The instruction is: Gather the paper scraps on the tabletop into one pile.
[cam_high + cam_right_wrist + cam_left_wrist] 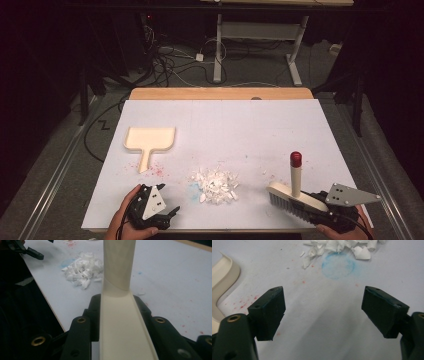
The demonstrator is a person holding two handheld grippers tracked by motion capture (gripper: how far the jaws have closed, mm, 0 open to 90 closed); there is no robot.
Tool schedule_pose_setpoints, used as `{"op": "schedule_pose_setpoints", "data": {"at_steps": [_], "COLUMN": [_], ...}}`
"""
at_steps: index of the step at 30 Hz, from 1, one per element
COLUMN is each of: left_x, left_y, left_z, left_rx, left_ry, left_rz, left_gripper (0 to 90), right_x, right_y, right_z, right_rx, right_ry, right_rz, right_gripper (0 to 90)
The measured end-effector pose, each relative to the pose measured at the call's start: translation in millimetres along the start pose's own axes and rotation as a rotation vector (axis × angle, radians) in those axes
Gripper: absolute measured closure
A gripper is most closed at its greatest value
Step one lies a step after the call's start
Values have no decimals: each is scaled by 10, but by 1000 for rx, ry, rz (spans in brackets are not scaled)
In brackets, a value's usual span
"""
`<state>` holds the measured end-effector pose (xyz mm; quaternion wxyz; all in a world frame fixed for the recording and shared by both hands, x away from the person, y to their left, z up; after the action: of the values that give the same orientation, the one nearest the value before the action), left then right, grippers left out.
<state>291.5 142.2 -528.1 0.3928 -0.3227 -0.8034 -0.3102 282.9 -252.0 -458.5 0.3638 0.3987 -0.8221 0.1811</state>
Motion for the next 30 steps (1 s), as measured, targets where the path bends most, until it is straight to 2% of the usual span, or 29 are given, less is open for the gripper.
{"op": "schedule_pose_setpoints", "data": {"at_steps": [1,3,5,6,7,9,12,16,17,18,19,20,22,23,24,25,27,28,29,30], "left_x": [0,3,1,-1,-6,-22,-42,-53,-50,-45,-39,-37,-34,-30,-23,-16,-4,4,8,14], "left_y": [6,18,24,26,28,37,36,20,18,18,22,27,40,45,47,48,55,63,65,74], "left_z": [-2,-4,-9,-11,-15,-26,-43,-55,-58,-60,-61,-59,-44,-40,-39,-38,-33,-29,-25,-23], "left_rx": [2,5,8,8,8,9,3,0,-3,-4,-3,-2,-4,-2,1,3,7,7,16,21], "left_ry": [-1,-3,-5,-5,-4,-2,3,5,4,2,0,-4,1,0,-6,-10,-15,-18,-19,-23], "left_rz": [-3,-3,-2,0,2,3,4,5,4,3,2,0,-4,-6,-5,-6,-12,-13,-9,-12], "left_gripper": [182,182,182,182,182,182,182,182,182,181,181,180,179,178,176,175,173,172,172,172], "right_x": [-4,-15,-9,-18,-33,-102,-240,-392,-439,-473,-488,-492,-502,-509,-513,-505,-462,-429,-390,-357], "right_y": [-19,-27,-8,-3,-12,-89,-305,-549,-608,-653,-699,-745,-829,-863,-911,-961,-1006,-1036,-1045,-1027], "right_z": [4,-9,-24,-23,-18,-13,-1,-5,-2,-7,-28,-42,-56,-51,-44,-54,-78,-111,-146,-175], "right_rx": [-8,-20,-35,-54,-59,-76,-145,-169,-159,-145,-149,-144,-106,-102,-95,-85,-64,-63,-67,-61], "right_ry": [-1,-1,6,34,57,94,145,248,281,299,293,299,326,349,366,351,322,283,233,187], "right_rz": [-3,-50,-125,-191,-210,-223,-209,-202,-177,-170,-182,-172,-92,-49,24,118,221,284,319,327], "right_gripper": [676,676,676,676,675,674,670,591,566,553,521,486,394,351,342,356,303,281,294,292]}}
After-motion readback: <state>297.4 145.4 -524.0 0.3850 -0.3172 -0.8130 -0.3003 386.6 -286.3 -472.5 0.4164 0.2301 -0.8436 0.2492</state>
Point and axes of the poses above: each handheld gripper's, and its own axes: x roughly backward along the jaws, z roughly out of its underside, y roughly to its left, the point moved 8 cm from there along -x, roughly forward along the jaws, and after that the axes turned 15 degrees about y, right-handed, at the moved point
